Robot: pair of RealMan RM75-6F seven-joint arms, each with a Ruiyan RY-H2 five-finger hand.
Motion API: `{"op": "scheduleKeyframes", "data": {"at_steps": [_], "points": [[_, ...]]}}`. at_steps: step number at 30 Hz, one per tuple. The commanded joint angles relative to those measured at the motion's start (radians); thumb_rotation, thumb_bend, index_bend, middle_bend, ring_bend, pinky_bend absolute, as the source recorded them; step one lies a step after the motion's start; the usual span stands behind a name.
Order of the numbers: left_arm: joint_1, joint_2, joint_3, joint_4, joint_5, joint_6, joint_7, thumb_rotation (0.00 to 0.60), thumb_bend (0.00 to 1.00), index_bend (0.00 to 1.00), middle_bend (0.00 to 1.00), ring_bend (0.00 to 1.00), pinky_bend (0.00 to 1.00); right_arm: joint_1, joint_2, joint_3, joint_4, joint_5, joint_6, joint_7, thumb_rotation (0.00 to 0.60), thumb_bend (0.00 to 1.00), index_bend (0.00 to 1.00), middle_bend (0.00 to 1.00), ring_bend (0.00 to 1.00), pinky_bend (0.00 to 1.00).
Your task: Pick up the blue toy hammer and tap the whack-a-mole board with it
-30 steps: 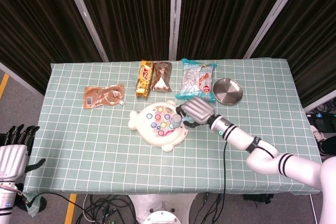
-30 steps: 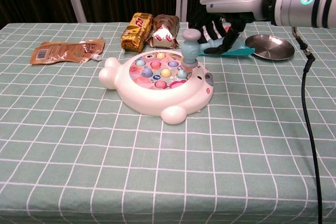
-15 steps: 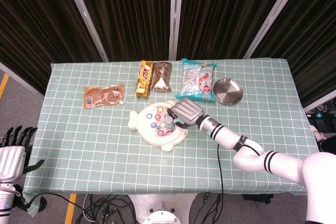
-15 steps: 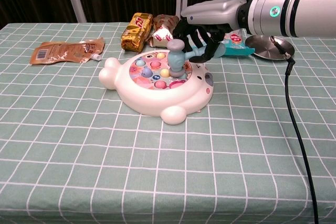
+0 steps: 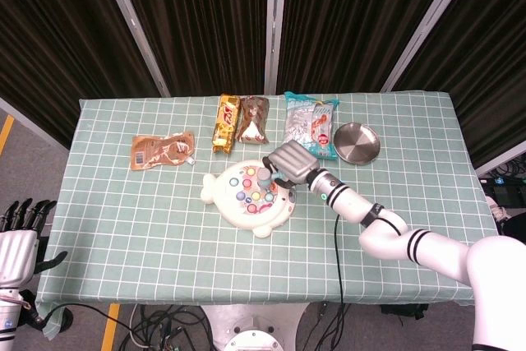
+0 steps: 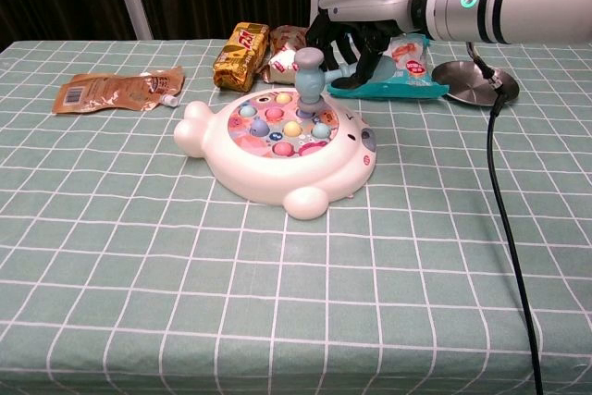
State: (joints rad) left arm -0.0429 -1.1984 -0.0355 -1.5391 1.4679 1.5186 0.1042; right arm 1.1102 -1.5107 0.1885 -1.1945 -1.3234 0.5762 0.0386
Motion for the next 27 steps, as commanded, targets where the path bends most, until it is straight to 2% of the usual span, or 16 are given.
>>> {"op": "scheduleKeyframes", "data": {"at_steps": [1, 4, 9, 14, 24, 27], "points": [[0.001, -0.001, 0.0, 0.002, -0.001, -0.001, -0.001, 0.6, 0.05, 0.14, 0.15, 0.04, 0.01, 0.025, -0.042, -0.003, 0.054, 0.02, -0.035, -0.019, 0.6, 0.55, 0.77, 0.7, 0.58, 0.73], [0.003, -0.002, 0.001, 0.004, -0.001, 0.002, -0.004, 0.6, 0.05, 0.14, 0.15, 0.04, 0.01, 0.031, -0.054, -0.003, 0.069, 0.026, -0.041, -0.022, 0.6, 0.56, 0.77, 0.7, 0.58, 0.73], [0.009, -0.002, 0.002, 0.007, 0.002, 0.009, -0.009, 0.6, 0.05, 0.14, 0.15, 0.04, 0.01, 0.017, -0.023, 0.017, 0.025, 0.019, 0.007, 0.004, 0.6, 0.56, 0.77, 0.7, 0.58, 0.73], [0.009, -0.001, 0.001, 0.007, 0.008, 0.014, -0.01, 0.6, 0.05, 0.14, 0.15, 0.04, 0.01, 0.031, -0.016, 0.027, 0.008, 0.022, 0.004, -0.003, 0.6, 0.56, 0.77, 0.7, 0.58, 0.73], [0.008, -0.007, 0.002, 0.022, 0.0, 0.0, -0.023, 0.6, 0.05, 0.14, 0.15, 0.04, 0.01, 0.09, -0.113, 0.023, 0.111, 0.06, -0.065, -0.038, 0.6, 0.56, 0.77, 0.7, 0.58, 0.73], [0.011, -0.01, 0.002, 0.027, 0.001, 0.003, -0.029, 0.6, 0.05, 0.14, 0.15, 0.04, 0.01, 0.09, -0.117, 0.023, 0.113, 0.063, -0.059, -0.042, 0.6, 0.56, 0.77, 0.7, 0.58, 0.73]]}}
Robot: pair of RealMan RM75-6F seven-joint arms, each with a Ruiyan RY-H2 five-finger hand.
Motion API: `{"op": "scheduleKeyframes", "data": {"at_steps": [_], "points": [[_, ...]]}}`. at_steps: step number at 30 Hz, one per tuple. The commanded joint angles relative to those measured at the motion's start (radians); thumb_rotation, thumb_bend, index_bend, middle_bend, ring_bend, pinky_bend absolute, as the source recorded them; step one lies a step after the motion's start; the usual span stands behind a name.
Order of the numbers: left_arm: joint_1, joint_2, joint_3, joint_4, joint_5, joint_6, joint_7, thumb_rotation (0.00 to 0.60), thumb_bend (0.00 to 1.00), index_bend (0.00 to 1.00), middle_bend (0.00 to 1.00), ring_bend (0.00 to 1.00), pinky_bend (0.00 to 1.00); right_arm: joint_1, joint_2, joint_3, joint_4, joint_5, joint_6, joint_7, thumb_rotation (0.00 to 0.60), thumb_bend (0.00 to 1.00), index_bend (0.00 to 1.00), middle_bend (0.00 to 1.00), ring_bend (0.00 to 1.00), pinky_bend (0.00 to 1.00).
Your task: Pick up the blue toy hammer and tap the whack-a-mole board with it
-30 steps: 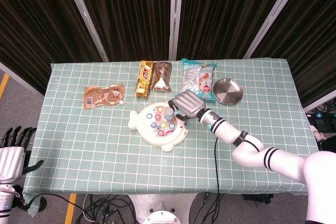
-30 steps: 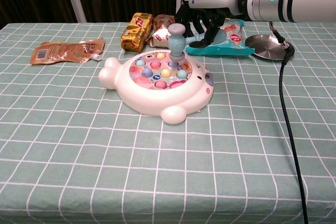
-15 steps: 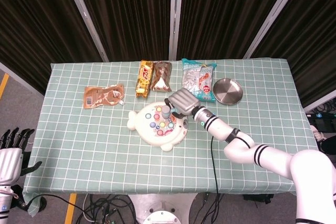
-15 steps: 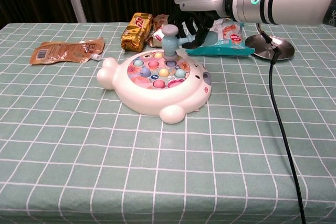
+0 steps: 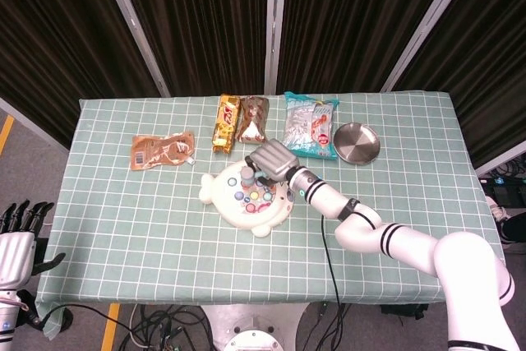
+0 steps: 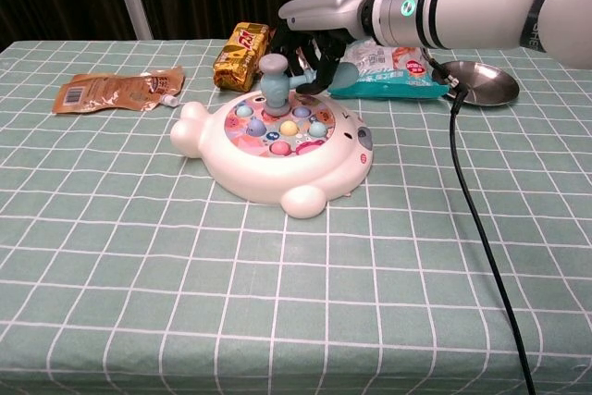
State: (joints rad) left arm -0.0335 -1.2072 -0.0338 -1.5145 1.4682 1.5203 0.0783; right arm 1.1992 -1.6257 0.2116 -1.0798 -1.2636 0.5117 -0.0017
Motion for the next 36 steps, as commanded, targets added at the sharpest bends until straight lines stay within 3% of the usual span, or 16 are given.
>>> {"op": "scheduleKeyframes", "data": {"at_steps": [1, 11, 26, 32, 36], "points": [[0.002, -0.002, 0.0, 0.004, 0.001, 0.003, -0.004, 0.6, 0.05, 0.14, 0.15, 0.04, 0.01, -0.003, 0.002, 0.004, -0.01, 0.002, 0.016, 0.003, 0.6, 0.56, 0.77, 0.7, 0.58, 0.73], [0.002, 0.001, -0.001, 0.005, 0.012, 0.011, -0.007, 0.6, 0.05, 0.14, 0.15, 0.04, 0.01, -0.016, 0.068, 0.025, -0.131, -0.012, 0.064, 0.022, 0.6, 0.56, 0.77, 0.7, 0.58, 0.73], [0.009, -0.01, 0.002, 0.028, 0.005, 0.008, -0.026, 0.6, 0.05, 0.14, 0.15, 0.04, 0.01, 0.021, 0.009, -0.005, -0.087, 0.013, 0.013, -0.032, 0.6, 0.56, 0.77, 0.7, 0.58, 0.73], [0.011, -0.01, 0.002, 0.028, 0.015, 0.017, -0.027, 0.6, 0.05, 0.13, 0.15, 0.04, 0.01, -0.023, 0.084, 0.019, -0.183, 0.008, 0.1, -0.016, 0.6, 0.56, 0.77, 0.7, 0.58, 0.73], [0.01, -0.008, 0.003, 0.024, 0.028, 0.024, -0.024, 0.6, 0.05, 0.13, 0.15, 0.04, 0.01, -0.077, 0.17, 0.003, -0.252, 0.014, 0.142, -0.026, 0.6, 0.56, 0.77, 0.7, 0.58, 0.73]]}}
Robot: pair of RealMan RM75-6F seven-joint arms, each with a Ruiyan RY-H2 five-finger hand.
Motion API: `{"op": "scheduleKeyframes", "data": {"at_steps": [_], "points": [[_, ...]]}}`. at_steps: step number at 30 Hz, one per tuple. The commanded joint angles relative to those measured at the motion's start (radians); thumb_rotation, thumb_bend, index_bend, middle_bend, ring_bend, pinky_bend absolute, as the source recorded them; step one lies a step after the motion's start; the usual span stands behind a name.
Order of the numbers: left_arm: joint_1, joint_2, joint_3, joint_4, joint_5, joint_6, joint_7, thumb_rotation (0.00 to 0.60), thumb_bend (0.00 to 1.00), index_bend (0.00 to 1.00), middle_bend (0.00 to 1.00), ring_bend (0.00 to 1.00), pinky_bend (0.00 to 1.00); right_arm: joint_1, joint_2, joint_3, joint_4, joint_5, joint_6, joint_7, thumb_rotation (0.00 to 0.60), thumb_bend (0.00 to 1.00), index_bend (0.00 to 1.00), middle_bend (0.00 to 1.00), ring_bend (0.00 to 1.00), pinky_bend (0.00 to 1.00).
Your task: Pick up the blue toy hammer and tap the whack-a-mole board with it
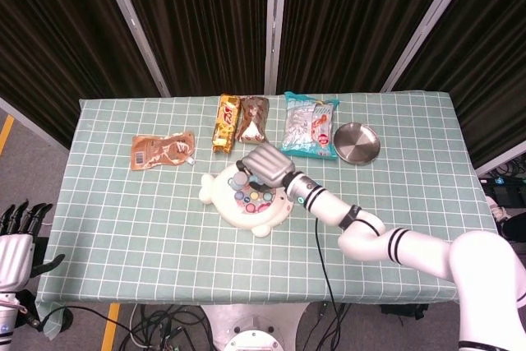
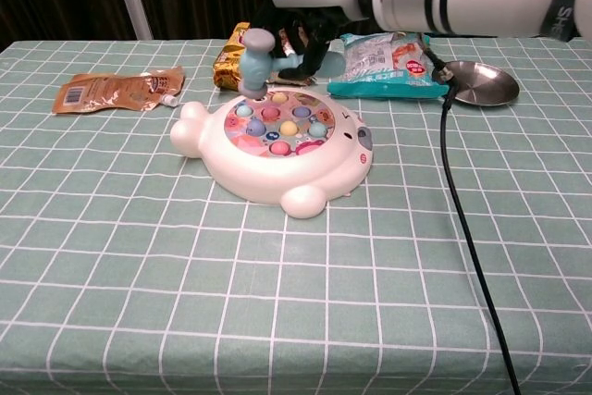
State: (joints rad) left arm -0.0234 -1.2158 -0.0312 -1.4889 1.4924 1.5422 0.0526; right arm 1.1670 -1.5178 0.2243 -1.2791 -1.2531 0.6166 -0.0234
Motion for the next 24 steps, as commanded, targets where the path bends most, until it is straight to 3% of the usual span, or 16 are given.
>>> {"op": "scheduleKeyframes", "data": {"at_steps": [1, 9, 15, 24], "points": [[0.0, 0.001, 0.001, -0.003, 0.005, 0.003, 0.002, 0.6, 0.05, 0.13, 0.15, 0.04, 0.01, -0.06, 0.08, -0.018, -0.064, 0.005, 0.045, -0.006, 0.6, 0.56, 0.77, 0.7, 0.58, 0.73], [-0.001, 0.002, 0.005, -0.02, 0.011, 0.002, 0.022, 0.6, 0.05, 0.13, 0.15, 0.04, 0.01, -0.211, 0.146, -0.131, -0.039, -0.024, 0.102, 0.06, 0.6, 0.56, 0.77, 0.69, 0.58, 0.73], [-0.005, 0.008, 0.006, -0.045, 0.013, -0.004, 0.048, 0.6, 0.05, 0.13, 0.15, 0.04, 0.01, -0.271, 0.089, -0.175, 0.085, -0.09, 0.12, 0.191, 0.6, 0.56, 0.75, 0.69, 0.58, 0.71], [-0.008, 0.014, 0.004, -0.061, 0.009, -0.01, 0.065, 0.6, 0.05, 0.13, 0.15, 0.04, 0.01, -0.285, -0.023, -0.196, 0.26, -0.184, 0.139, 0.342, 0.6, 0.5, 0.69, 0.64, 0.53, 0.63]]}}
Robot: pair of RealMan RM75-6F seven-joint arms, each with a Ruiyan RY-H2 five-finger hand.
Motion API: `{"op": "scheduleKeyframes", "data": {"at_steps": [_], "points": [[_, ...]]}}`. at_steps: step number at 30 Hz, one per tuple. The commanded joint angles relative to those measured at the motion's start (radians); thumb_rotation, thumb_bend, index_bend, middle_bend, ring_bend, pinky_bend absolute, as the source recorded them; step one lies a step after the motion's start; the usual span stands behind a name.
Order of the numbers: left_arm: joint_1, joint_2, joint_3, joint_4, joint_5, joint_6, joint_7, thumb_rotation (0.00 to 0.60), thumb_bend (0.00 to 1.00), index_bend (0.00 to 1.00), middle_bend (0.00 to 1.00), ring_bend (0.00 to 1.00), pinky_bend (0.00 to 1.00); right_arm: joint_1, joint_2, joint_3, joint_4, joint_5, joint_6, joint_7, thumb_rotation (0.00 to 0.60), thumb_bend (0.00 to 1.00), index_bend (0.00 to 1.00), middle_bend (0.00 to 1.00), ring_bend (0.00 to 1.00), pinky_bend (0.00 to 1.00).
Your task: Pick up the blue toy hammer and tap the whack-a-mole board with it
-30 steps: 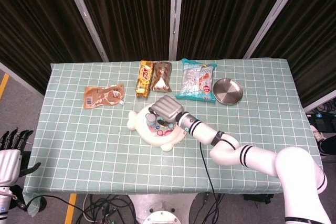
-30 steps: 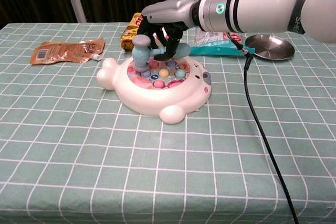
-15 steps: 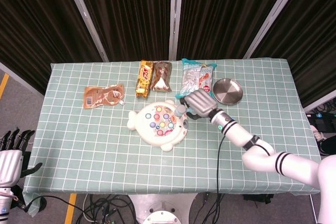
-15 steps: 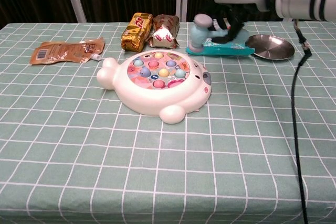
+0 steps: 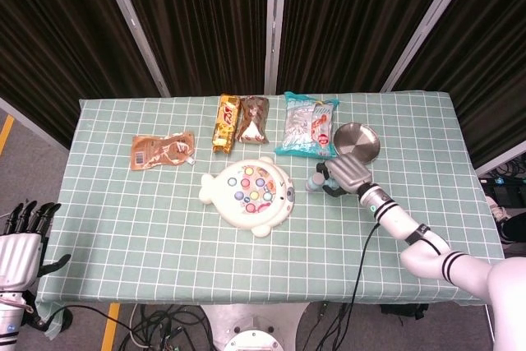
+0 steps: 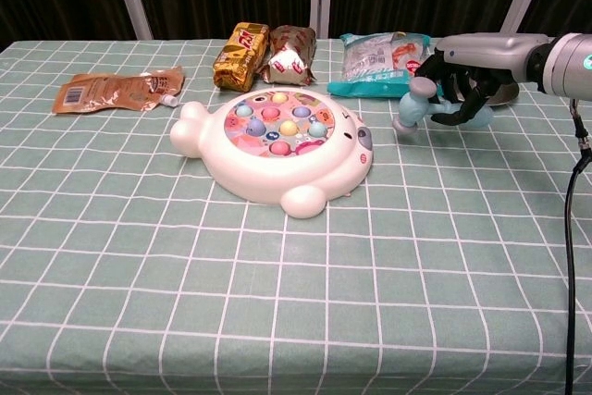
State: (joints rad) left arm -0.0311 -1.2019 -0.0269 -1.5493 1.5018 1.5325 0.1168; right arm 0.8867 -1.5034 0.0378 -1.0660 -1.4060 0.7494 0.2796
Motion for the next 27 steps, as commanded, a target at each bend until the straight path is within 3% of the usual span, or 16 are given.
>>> {"op": "scheduleKeyframes", "data": {"at_steps": [1, 15, 27], "points": [[0.0, 0.001, 0.0, -0.001, -0.001, 0.0, 0.001, 0.6, 0.05, 0.13, 0.15, 0.04, 0.01, -0.004, -0.045, -0.011, 0.059, -0.038, 0.006, 0.049, 0.6, 0.49, 0.68, 0.63, 0.51, 0.61], [0.001, -0.002, 0.0, 0.006, -0.004, -0.001, -0.007, 0.6, 0.05, 0.13, 0.15, 0.04, 0.01, -0.019, -0.073, -0.033, 0.107, -0.087, 0.009, 0.121, 0.6, 0.47, 0.48, 0.47, 0.33, 0.44], [0.0, -0.005, 0.0, 0.013, -0.002, -0.001, -0.01, 0.6, 0.05, 0.13, 0.15, 0.04, 0.01, -0.034, -0.058, -0.029, 0.081, -0.085, 0.01, 0.105, 0.6, 0.36, 0.37, 0.39, 0.25, 0.34]]}}
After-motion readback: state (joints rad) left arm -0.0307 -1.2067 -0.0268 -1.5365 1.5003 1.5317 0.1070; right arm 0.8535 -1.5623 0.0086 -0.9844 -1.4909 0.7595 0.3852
